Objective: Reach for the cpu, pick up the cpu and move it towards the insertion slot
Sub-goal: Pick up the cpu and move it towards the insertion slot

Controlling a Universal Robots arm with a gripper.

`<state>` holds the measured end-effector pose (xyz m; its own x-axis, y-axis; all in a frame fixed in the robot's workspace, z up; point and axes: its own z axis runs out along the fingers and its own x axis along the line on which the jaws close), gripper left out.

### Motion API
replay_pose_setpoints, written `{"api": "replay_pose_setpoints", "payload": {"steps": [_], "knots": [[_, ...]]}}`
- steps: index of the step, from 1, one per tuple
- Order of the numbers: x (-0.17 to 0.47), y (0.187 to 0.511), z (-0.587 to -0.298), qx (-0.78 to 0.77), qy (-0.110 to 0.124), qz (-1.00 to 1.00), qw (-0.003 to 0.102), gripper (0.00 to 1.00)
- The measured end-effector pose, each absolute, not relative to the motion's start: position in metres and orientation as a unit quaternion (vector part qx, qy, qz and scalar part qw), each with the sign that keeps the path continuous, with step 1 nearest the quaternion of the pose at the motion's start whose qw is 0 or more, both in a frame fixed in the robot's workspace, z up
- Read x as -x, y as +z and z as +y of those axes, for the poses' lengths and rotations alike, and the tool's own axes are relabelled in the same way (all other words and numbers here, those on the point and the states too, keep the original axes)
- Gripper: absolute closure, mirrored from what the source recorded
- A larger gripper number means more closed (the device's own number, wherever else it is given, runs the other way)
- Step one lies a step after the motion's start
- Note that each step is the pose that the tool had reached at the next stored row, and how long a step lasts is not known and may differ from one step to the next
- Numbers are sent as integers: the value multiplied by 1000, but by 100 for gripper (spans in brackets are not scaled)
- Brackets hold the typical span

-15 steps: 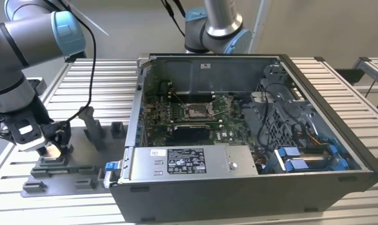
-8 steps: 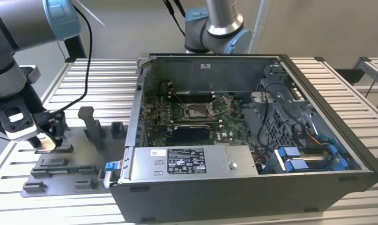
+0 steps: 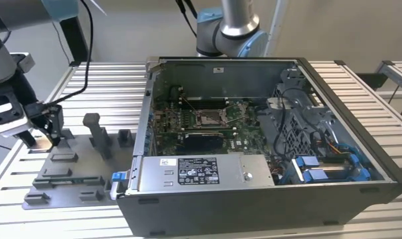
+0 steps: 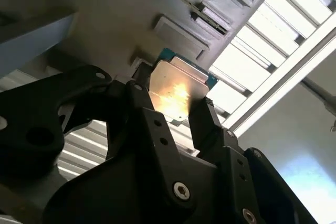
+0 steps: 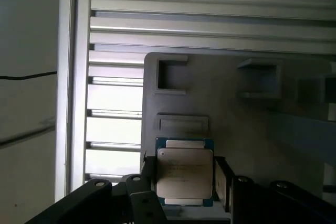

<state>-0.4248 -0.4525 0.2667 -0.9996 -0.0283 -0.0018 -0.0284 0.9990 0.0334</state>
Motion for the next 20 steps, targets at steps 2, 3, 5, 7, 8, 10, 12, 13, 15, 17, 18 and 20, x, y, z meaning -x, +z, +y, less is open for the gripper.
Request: {"api": "replay_pose_setpoints", "payload": {"steps": [2,3,5,7,8,10,12,13,15,17,18,20], "knots": [[425,276,-452,14,17,1000,1,100],[425,280,-452,14,17,1000,1,100],[425,289,-452,14,17,1000,1,100],[425,298,-452,14,17,1000,1,100],[425,303,-452,14,17,1000,1,100],[425,312,-452,14,17,1000,1,100],[425,321,-452,14,17,1000,1,100],[425,326,-452,14,17,1000,1,100],[425,335,-452,14,17,1000,1,100],[425,344,-452,14,17,1000,1,100],[425,349,-452,14,17,1000,1,100],[425,357,-452,14,17,1000,1,100]]}}
